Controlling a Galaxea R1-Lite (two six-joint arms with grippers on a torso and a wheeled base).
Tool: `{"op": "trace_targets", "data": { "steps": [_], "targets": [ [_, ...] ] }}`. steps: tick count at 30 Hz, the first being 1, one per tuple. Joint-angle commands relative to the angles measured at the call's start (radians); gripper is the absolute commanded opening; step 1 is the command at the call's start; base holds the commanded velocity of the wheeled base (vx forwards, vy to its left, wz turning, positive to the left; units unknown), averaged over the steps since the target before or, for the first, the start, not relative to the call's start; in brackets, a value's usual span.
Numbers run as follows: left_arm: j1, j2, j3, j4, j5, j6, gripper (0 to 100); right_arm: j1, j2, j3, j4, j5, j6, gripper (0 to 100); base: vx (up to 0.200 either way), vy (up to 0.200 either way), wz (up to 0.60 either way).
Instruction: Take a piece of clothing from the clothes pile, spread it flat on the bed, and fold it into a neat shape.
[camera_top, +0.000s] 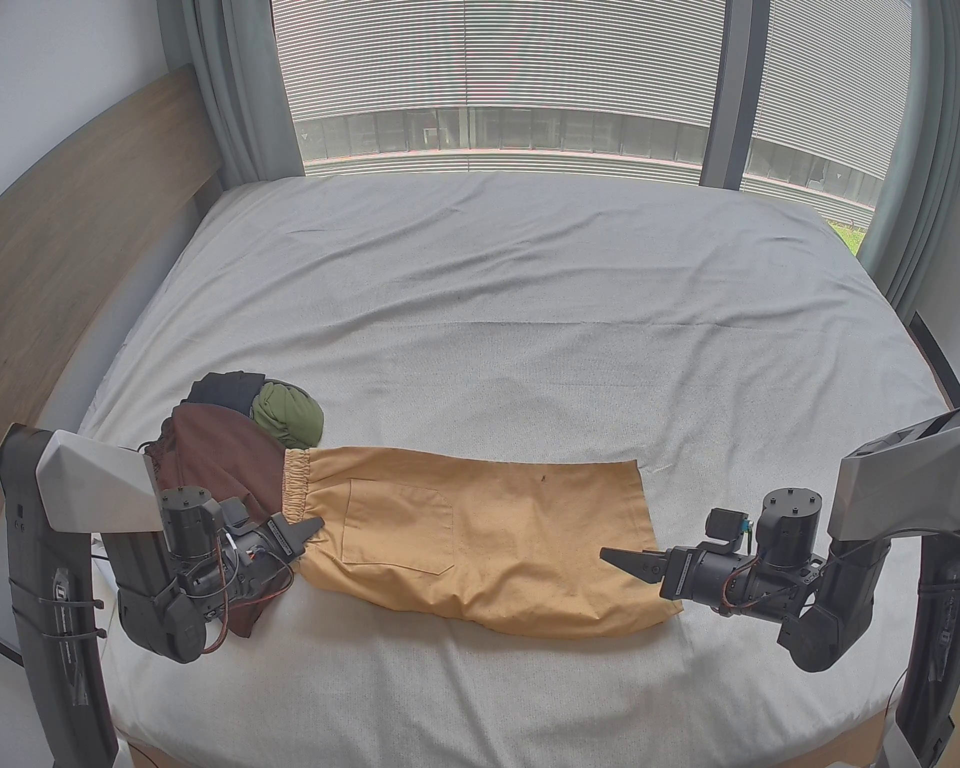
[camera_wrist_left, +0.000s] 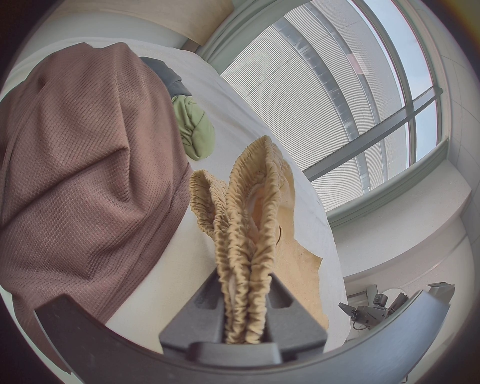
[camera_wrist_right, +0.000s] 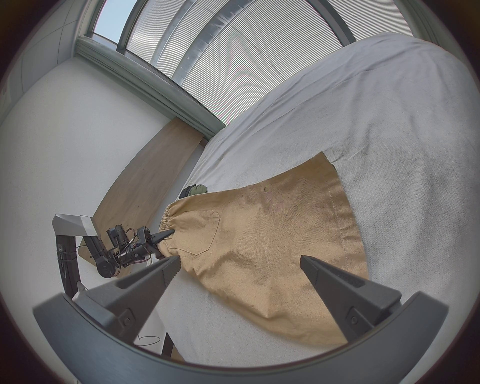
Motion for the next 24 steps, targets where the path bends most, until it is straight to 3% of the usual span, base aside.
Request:
{"op": "trace_targets", "data": {
  "steps": [1, 24],
  "targets": [
    [-0.023, -0.027, 0.001, 0.0, -0.003, -0.001, 0, -0.005, -0.001, 0.0, -0.001, 0.001, 0.0, 100, 0.0, 0.0, 0.0],
    [-0.287, -0.062, -0.077, 0.001, 0.01, -0.01, 0, -0.07, -0.031, 0.0, -0.001, 0.002, -0.002, 100, 0.0, 0.0, 0.0]
  ]
}}
